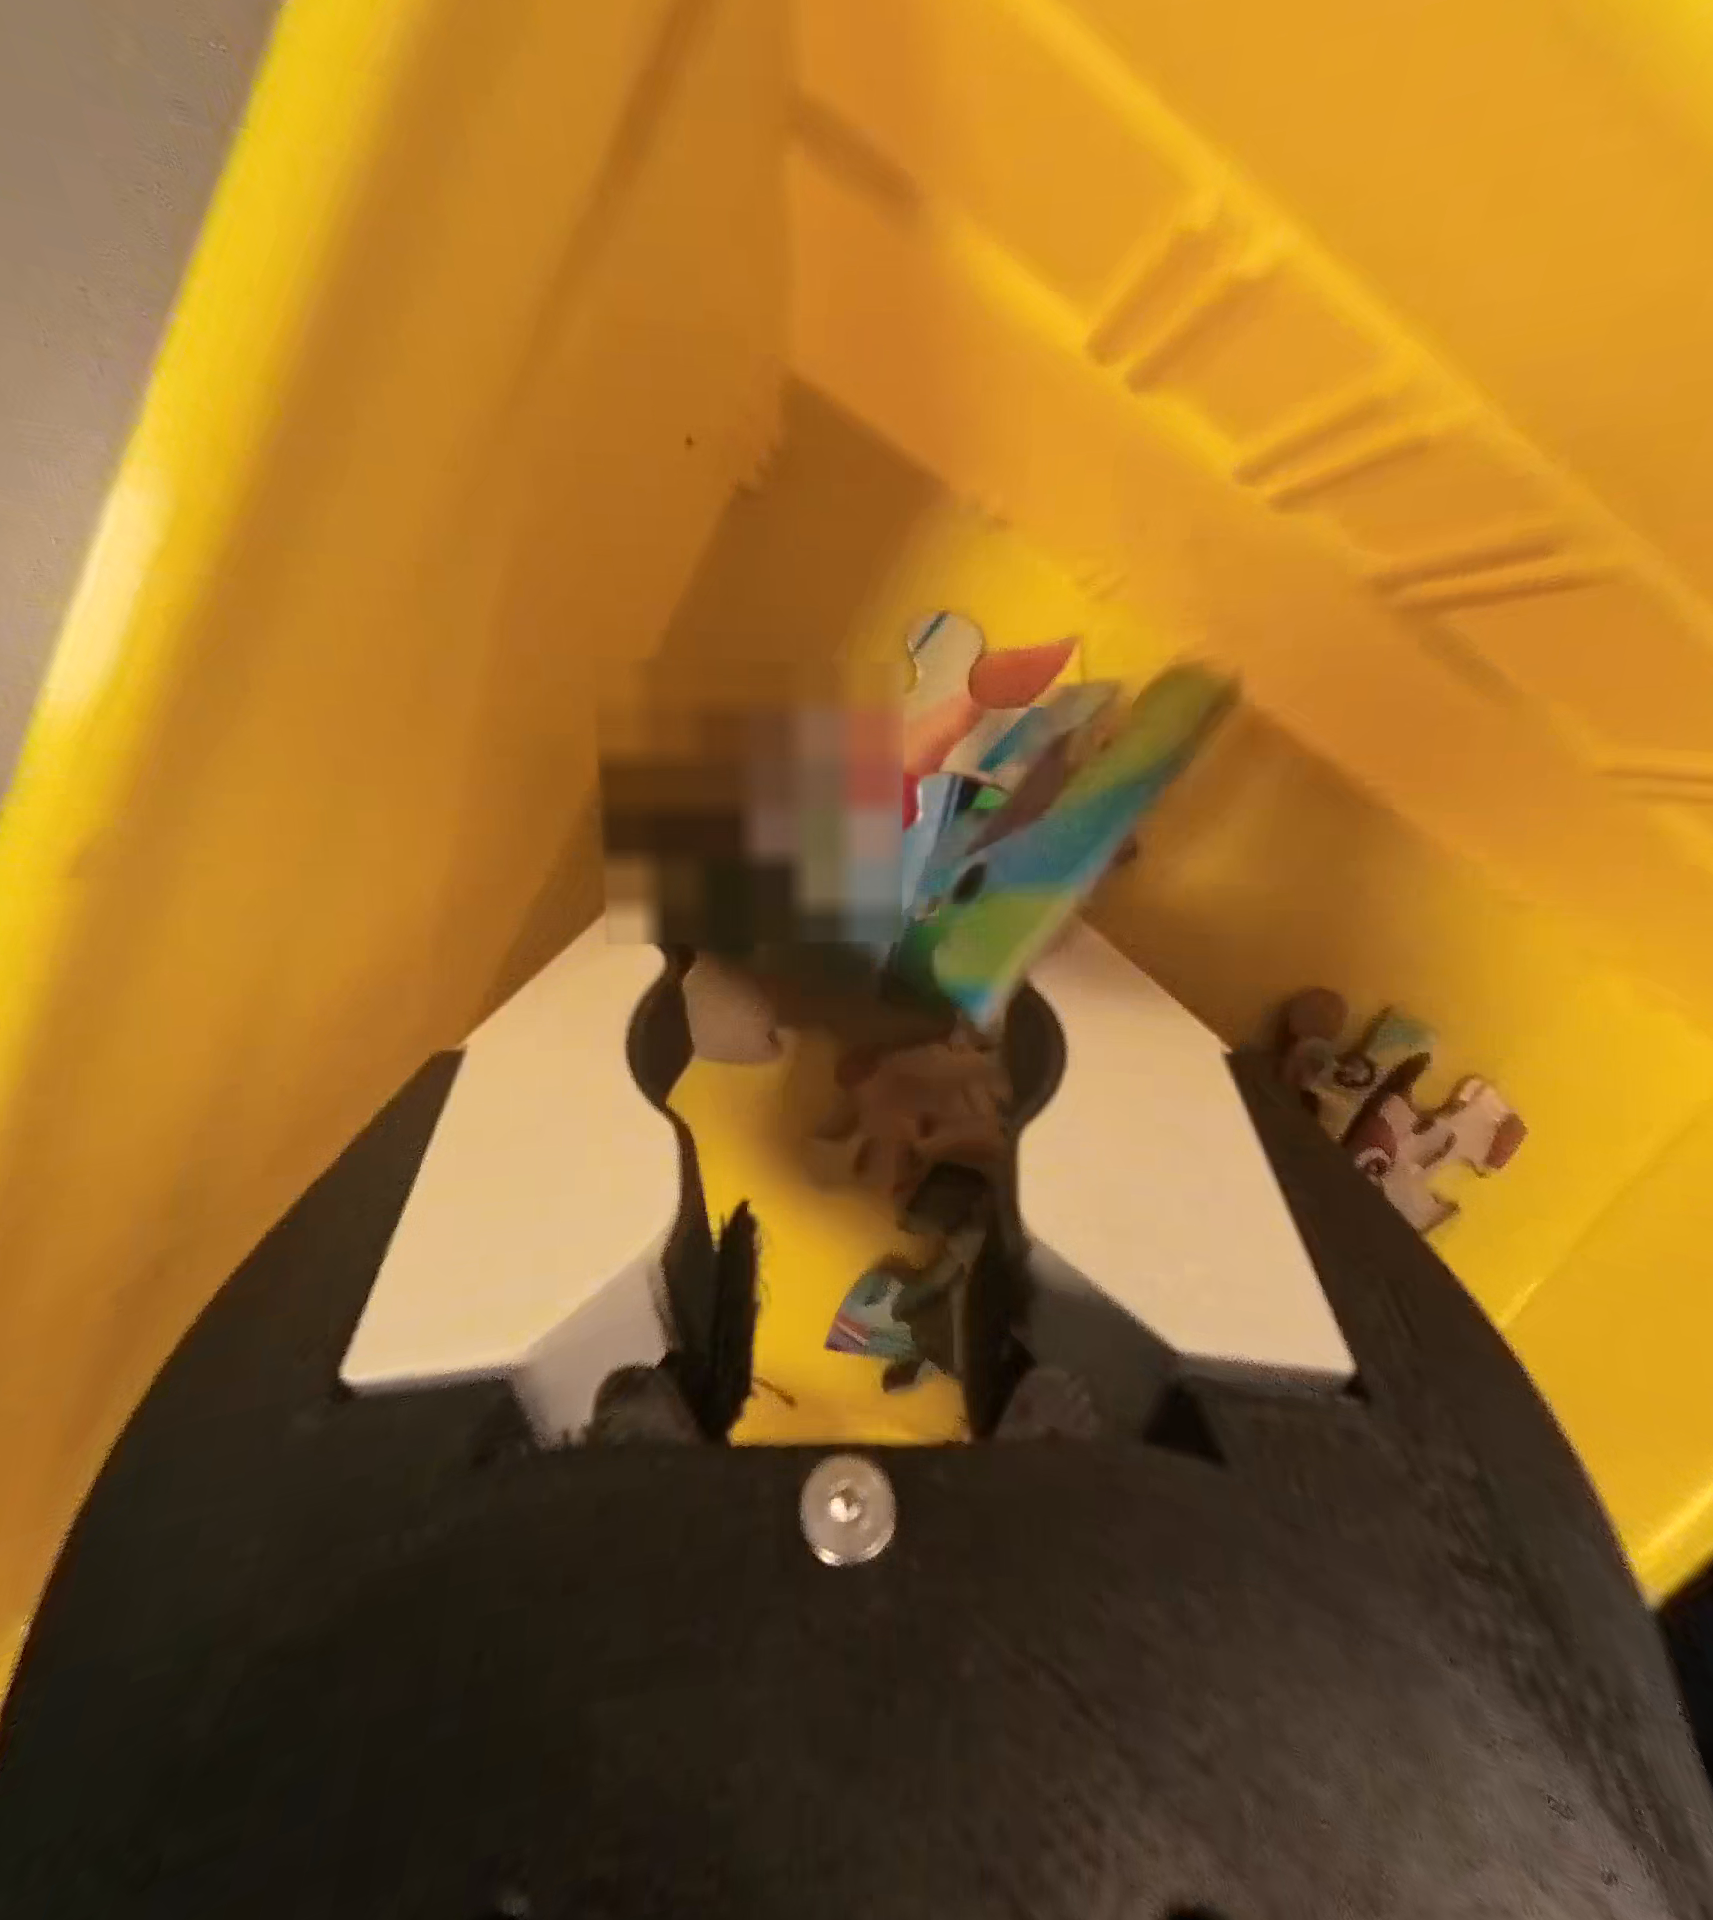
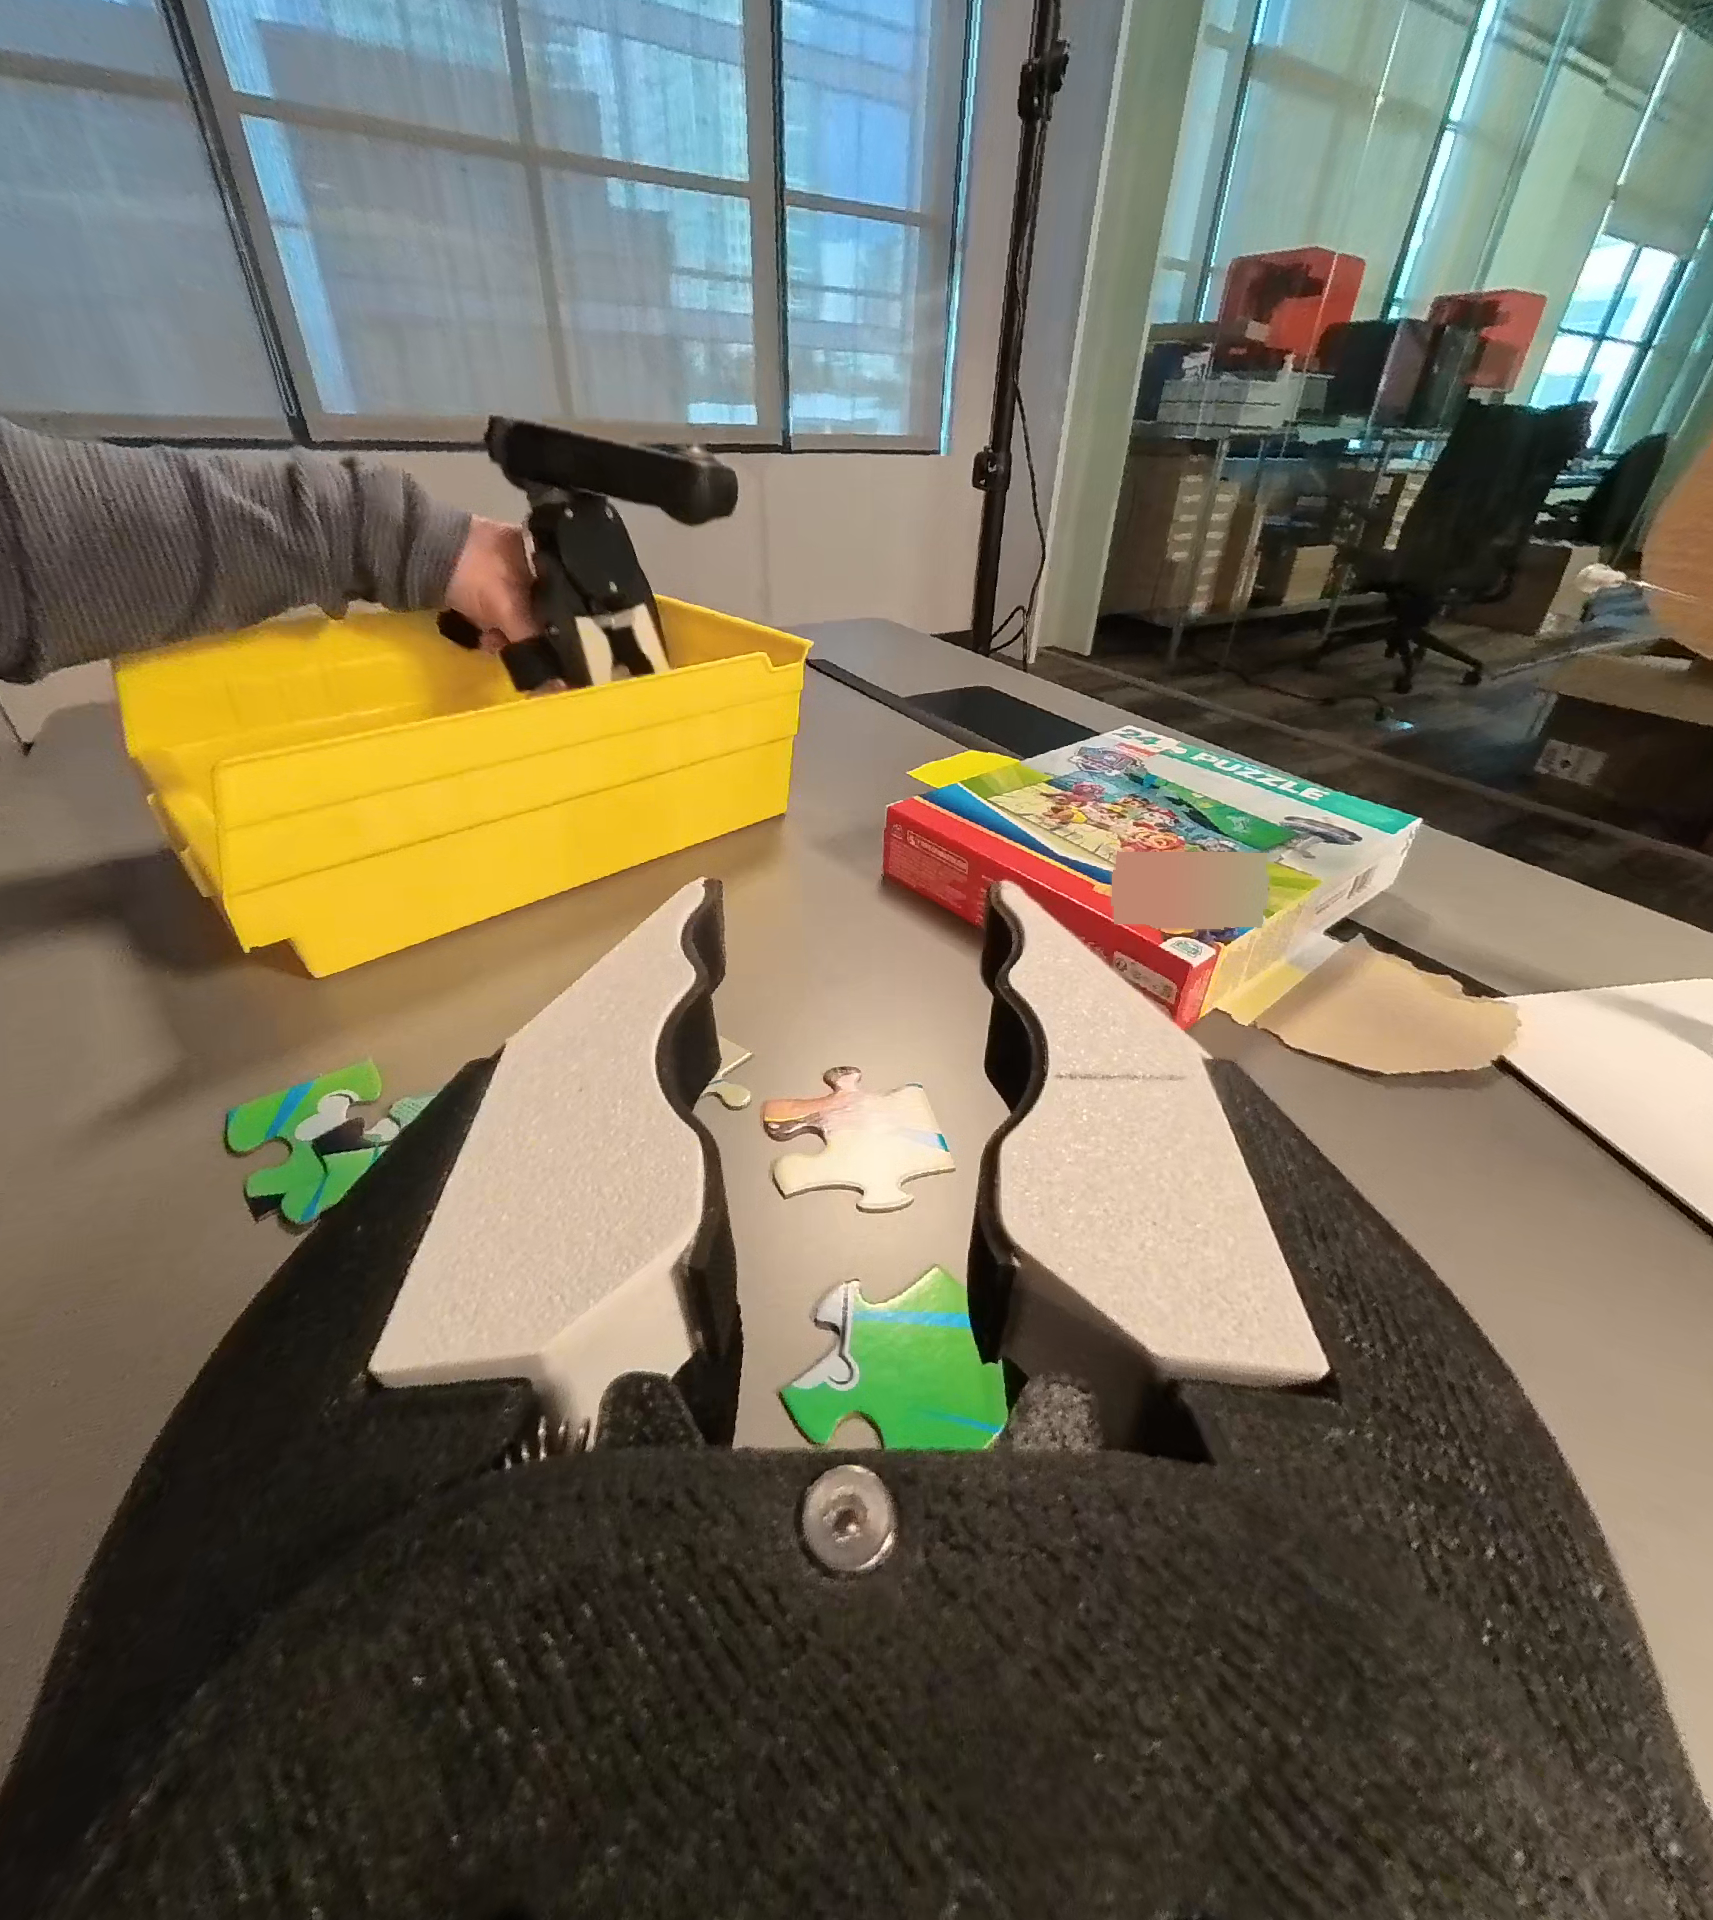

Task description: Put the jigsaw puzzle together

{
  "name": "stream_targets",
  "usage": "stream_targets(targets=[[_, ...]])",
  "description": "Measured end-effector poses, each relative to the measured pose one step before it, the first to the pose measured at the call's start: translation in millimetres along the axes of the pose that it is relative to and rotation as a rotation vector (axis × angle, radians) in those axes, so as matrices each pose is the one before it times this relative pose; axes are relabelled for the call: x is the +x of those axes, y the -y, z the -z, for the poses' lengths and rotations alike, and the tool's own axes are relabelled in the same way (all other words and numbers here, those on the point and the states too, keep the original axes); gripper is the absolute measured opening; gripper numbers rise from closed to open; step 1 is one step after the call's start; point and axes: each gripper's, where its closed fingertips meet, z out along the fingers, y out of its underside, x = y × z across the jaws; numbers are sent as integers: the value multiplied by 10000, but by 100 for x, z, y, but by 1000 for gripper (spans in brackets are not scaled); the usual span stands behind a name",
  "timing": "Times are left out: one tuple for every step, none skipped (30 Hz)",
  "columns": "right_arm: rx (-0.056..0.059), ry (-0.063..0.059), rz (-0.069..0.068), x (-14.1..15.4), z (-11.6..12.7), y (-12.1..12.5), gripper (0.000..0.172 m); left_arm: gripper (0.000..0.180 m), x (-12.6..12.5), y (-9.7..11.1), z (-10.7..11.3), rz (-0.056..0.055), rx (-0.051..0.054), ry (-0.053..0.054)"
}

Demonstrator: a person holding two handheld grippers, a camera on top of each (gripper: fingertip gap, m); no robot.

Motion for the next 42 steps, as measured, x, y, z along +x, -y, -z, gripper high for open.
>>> stream_targets(targets=[[-6, 18, -24, -14, -30, -39, 49, 58, 33, -155, 256, -58, -31, 75], [-7, 14, -17, -6, -19, -41, 48, 58, -64, -108, 322, -264, 98, 264], [-6, 20, -20, -24, -32, -29, 48, 57, -69, -136, 398, -285, 109, 315], [-1, 31, -29, -35, -33, -21, 48, 58, 19, -129, 465, -141, 124, 242], [0, 38, -34, -65, -48, -20, 48, 58, 136, 25, 535, -57, 221, 186], [-3, 36, -26, -65, -49, -24, 48, 57, -158, 149, 650, -95, 302, 423], [-4, 30, -11, -69, -44, -25, 48, 58, -161, 185, 739, -214, 302, 506], [-4, 30, -3, -73, -47, -14, 48, 58, -222, 241, 834, -302, 282, 622], [-2, 29, -2, -73, -38, -1, 48, 57, -177, 200, 900, -406, 219, 642], [-2, 21, 0, -72, -31, -2, 48, 35, -305, 195, 990, -460, 174, 741], [-3, 16, 3, -53, -28, -3, 48, 3, -646, 589, 1166, -537, 405, 983], [2, 16, -1, -49, -19, 3, 48, 0, -413, 836, 1239, -404, 490, 755], [18, 12, -7, -40, -18, 26, 48, 0, -253, 1055, 1237, -168, 516, 483], [19, 14, -18, -30, -23, 27, 48, 0, -165, 1120, 1079, 101, 452, 277], [0, 22, -34, -24, -33, -20, 49, 0, 93, 872, 805, 252, 208, -4], [-9, 24, -43, -21, -34, -42, 49, 0, 207, 473, 474, 341, -60, -131], [-3, 24, -44, -21, -38, -44, 49, 5, 505, 27, 120, 279, -278, -342], [0, 29, -47, -34, -30, -39, 49, 14, 852, -434, -240, 157, -490, -557], [3, 30, -45, -38, -12, -6, 49, 27, 970, -758, -599, 90, -594, -643], [11, 23, -24, -52, 2, 25, 49, 41, 892, -886, -926, 12, -582, -614], [16, 12, 10, -41, 22, 62, 49, 50, 682, -929, -1137, 37, -551, -525], [13, -6, 40, -24, 46, 87, 49, 61, 491, -896, -1211, 52, -538, -453], [7, -24, 49, 9, 51, 59, 49, 68, 469, -764, -1189, -65, -469, -475], [4, -22, 32, 26, 52, 46, 49, 76, 218, -504, -1094, -191, -290, -336], [10, -7, -1, 29, 31, 33, 49, 79, 58, -344, -942, -167, -199, -249], [11, 0, -26, 30, 6, 6, 49, 82, -15, -203, -770, -21, -166, -254], [2, -2, -34, 40, 6, -26, 49, 85, 128, -41, -625, 40, -79, -384], [-6, 1, -33, 51, -4, -48, 49, 87, 114, 72, -489, 115, -4, -387], [-14, 2, -28, 24, -8, -58, 49, 87, -94, -22, -406, 184, -80, -246], [-17, -4, -15, 33, -8, -53, 49, 85, -104, -187, -363, 135, -192, -194], [-16, -10, 3, 29, 5, -32, 49, 79, -133, -280, -312, 81, -229, -106], [-11, -11, 13, 25, 7, -15, 49, 73, 85, -88, -101, 101, -102, -191], [0, -11, 13, 11, 7, -1, 49, 63, -115, 25, 175, 52, 4, -15], [8, -16, 11, 21, 23, 21, 49, 63, 136, -136, 138, -24, -74, -83], [3, -15, 4, 40, 13, 15, 49, 63, 76, -94, 130, -83, -12, 38], [-2, -5, -12, 27, 10, -12, 49, 62, -17, -61, 166, -132, 33, 157], [2, 5, -23, 31, -6, -7, 49, 62, -51, -110, 272, -101, 29, 195], [6, 7, -23, 6, -6, -1, 49, 62, -185, 16, 441, -36, 116, 281], [0, 13, -18, -6, -14, -10, 49, 62, -168, 207, 641, -6, 255, 281], [-10, 13, -6, -24, -25, -14, 49, 62, -158, 386, 903, 25, 344, 276], [-15, 6, 13, -13, -15, -11, 49, 62, -390, 683, 1194, 21, 487, 450], [-8, 2, 22, -24, -15, -1, 49, 62, -451, 975, 1425, 26, 595, 493]])
